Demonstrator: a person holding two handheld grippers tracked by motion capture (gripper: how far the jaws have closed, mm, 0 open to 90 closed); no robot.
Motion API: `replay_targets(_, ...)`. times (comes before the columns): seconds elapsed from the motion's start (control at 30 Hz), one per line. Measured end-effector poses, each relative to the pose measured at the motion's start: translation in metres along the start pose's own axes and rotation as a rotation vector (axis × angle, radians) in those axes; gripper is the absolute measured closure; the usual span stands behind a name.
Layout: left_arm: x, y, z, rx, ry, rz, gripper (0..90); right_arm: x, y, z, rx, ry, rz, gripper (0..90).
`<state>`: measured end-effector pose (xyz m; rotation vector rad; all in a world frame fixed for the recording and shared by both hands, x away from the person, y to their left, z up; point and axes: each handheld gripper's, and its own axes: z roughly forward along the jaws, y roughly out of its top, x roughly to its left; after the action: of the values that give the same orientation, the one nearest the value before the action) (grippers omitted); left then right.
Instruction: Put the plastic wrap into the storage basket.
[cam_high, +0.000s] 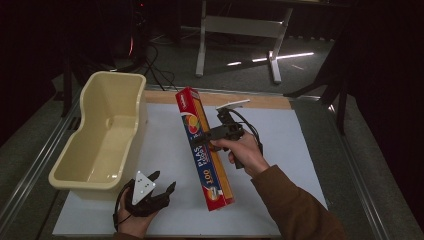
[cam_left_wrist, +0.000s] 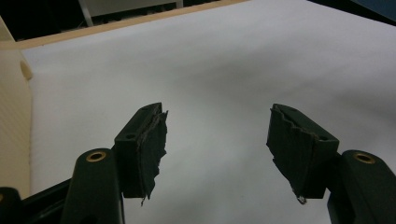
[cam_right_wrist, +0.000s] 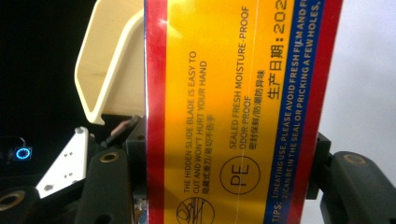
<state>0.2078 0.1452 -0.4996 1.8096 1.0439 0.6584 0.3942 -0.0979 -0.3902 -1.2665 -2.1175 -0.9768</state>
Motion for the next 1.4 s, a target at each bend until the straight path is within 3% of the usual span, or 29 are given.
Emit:
replay_targets(0.63,-0.001,0.0,-0.001,-0.009,0.003,0.001,35.9,0.04,0.034,0.002,-0.053,0.043,-0.012,40.7)
replay_targets(0.93,0.0,0.0,-0.002,-0.012,0.005,0.0,35.5,0.052,0.048,-0.001,-0.063,0.09,-0.005,40.7)
replay_targets(1.4,-0.001,-0.001,-0.001,-0.009,0.003,0.0,35.0,0.072,0.066,-0.005,-0.104,0.113,0.001,40.6)
